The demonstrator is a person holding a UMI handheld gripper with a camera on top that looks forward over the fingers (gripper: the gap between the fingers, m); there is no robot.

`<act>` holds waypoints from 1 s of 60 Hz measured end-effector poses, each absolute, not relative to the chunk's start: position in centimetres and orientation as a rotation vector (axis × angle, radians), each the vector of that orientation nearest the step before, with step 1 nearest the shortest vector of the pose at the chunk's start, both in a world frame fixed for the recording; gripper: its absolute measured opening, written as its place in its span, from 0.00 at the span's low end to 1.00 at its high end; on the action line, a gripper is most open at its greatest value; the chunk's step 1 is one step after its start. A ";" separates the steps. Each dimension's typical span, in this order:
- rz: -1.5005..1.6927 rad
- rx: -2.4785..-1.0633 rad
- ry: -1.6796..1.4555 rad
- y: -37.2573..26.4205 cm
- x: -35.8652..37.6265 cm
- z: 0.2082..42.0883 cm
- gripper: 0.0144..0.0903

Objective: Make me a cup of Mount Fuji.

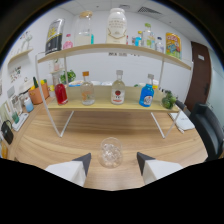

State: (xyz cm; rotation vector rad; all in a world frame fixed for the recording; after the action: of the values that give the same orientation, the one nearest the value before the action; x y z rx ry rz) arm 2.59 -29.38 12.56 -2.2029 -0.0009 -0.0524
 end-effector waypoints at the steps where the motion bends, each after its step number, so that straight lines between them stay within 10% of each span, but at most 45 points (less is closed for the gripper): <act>1: -0.055 -2.203 -0.002 -29.4 2.8 12.6 0.94; 29: -0.018 -2.142 0.031 -32.3 0.2 14.1 0.94; 60: 0.014 -1.847 -0.019 -14.7 -5.0 21.1 0.87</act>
State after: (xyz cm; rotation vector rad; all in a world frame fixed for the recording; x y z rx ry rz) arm -4.98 -14.72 21.14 -1.8467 -0.0192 0.0137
